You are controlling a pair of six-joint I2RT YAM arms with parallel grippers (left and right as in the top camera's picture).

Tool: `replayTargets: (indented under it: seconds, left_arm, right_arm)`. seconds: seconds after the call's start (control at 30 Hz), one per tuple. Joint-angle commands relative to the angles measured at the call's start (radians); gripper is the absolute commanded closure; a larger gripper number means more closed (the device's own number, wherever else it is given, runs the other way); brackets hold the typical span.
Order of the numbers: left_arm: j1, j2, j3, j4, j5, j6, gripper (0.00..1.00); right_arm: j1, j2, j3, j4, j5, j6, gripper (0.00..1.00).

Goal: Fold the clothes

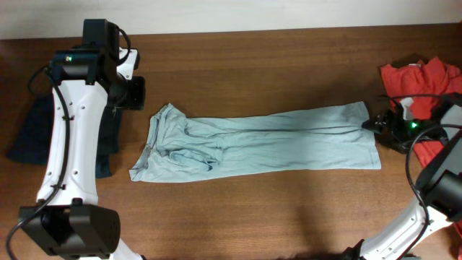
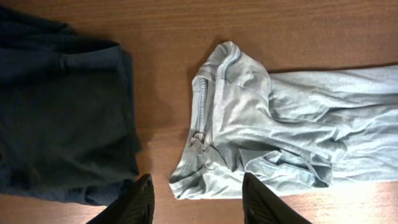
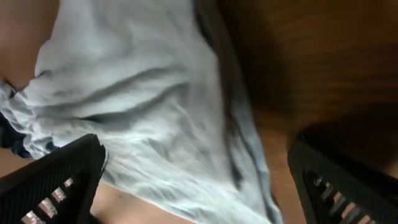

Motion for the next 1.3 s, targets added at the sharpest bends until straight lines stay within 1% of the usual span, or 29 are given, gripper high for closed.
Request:
replayTargets:
  seconds: [0.0,0.1,0.17,0.23,0.43,0.5,0.53,0.57,0.67,0.8,0.87,0.97,1.03,1.1,1.17,1.27]
  left_arm:
    - [0.004,-0.009,0.006,-0.007,-0.006,-0.007,0.54]
    - [0.004,-0.009,0.006,-0.023,-0.006,-0.007,0.54]
    - [0.004,-0.009,0.006,-0.031,-0.006,-0.007,0.54]
    - [0.004,-0.009,0.006,-0.036,-0.006,-0.007,0.54]
    - [0.004,-0.009,0.006,-0.041,-0.006,-0.007,0.54]
    - [0.004,-0.009,0.006,-0.041,-0.006,-0.007,0.54]
    - [0.004,-0.009,0.006,-0.04,-0.006,-0.007,0.54]
    - [0.004,-0.009,0.006,-0.041,-0.006,-0.006,0.54]
    - [0.004,-0.009,0.006,-0.041,-0.006,-0.006,0.53]
    - [0.004,-0.009,0.006,-0.04,-0.007,-0.006,0.53]
    - [0.004,-0.009,0.006,-0.04,-0.007,-0.006,0.52]
    - [0.004,-0.009,0.006,-0.044,-0.007,-0.006,0.49]
    - [0.004,-0.009,0.006,-0.047,-0.006,-0.006,0.48]
    - [0.004,-0.009,0.006,-0.047,-0.007,-0.006,0.48]
    - [0.004,-0.009,0.006,-0.043,-0.007,-0.006,0.44]
    - [0.004,-0.009,0.006,-0.034,-0.007,-0.006,0.43]
  right_arm:
    - [0.042,0.07,-0.006,0.006,0.002,-0.021,0.07]
    - [0.069,0.081,-0.007,0.003,-0.001,-0.021,0.16]
    - [0.077,0.082,-0.007,0.006,0.006,-0.021,0.21]
    - [0.077,0.082,-0.007,0.006,0.006,-0.021,0.28]
    - [0.074,0.082,-0.007,0.006,0.007,-0.021,0.46]
    - [0.074,0.082,-0.007,0.006,0.019,-0.021,0.59]
    - [0.074,0.082,-0.007,0.006,0.045,-0.009,0.62]
    - [0.074,0.082,-0.006,0.008,0.084,0.017,0.62]
    - [0.072,0.082,-0.003,0.009,0.234,0.097,0.56]
    - [0.053,0.081,0.012,0.002,0.269,0.095,0.5]
    - [0.042,0.081,0.018,0.002,0.243,0.041,0.44]
    - [0.035,0.081,0.018,0.006,0.152,-0.082,0.32]
    - [0.036,0.081,0.018,0.007,0.113,-0.15,0.27]
    - [0.037,0.083,0.018,0.014,0.106,-0.175,0.25]
    - [0.037,0.084,0.018,0.018,0.101,-0.193,0.21]
    - [0.037,0.085,0.018,0.008,0.078,-0.245,0.18]
